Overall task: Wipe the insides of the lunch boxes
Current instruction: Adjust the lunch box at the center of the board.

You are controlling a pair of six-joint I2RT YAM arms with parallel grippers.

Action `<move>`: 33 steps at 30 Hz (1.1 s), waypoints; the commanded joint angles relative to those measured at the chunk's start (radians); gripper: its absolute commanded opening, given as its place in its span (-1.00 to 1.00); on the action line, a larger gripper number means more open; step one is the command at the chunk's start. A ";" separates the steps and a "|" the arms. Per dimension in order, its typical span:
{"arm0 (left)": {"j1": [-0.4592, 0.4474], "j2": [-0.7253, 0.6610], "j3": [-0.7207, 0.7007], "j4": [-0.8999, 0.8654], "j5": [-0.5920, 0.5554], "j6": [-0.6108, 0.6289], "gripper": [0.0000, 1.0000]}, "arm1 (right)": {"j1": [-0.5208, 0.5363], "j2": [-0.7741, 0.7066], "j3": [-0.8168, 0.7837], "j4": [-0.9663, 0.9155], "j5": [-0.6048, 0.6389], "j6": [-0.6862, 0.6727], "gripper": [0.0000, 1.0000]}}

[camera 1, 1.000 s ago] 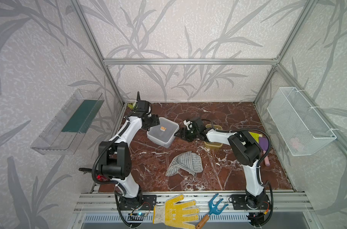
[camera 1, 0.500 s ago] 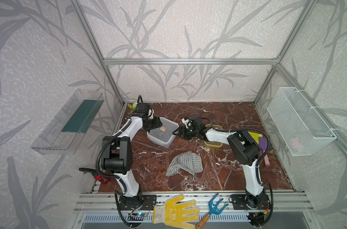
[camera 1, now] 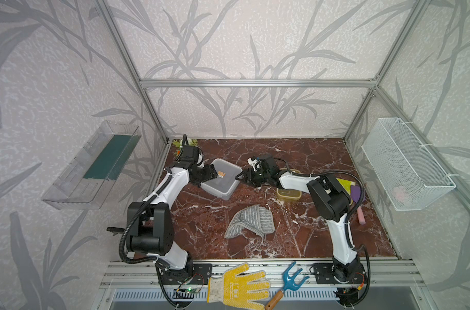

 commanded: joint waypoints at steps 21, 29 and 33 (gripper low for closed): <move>0.040 0.136 0.086 0.006 0.049 0.017 0.51 | -0.012 -0.007 -0.020 0.028 -0.020 -0.007 0.37; 0.021 0.036 0.009 0.026 0.170 -0.047 0.48 | -0.051 -0.009 -0.069 0.115 -0.040 0.032 0.36; -0.007 -0.011 -0.029 0.007 0.150 -0.067 0.48 | -0.074 -0.001 -0.078 0.146 -0.069 0.055 0.36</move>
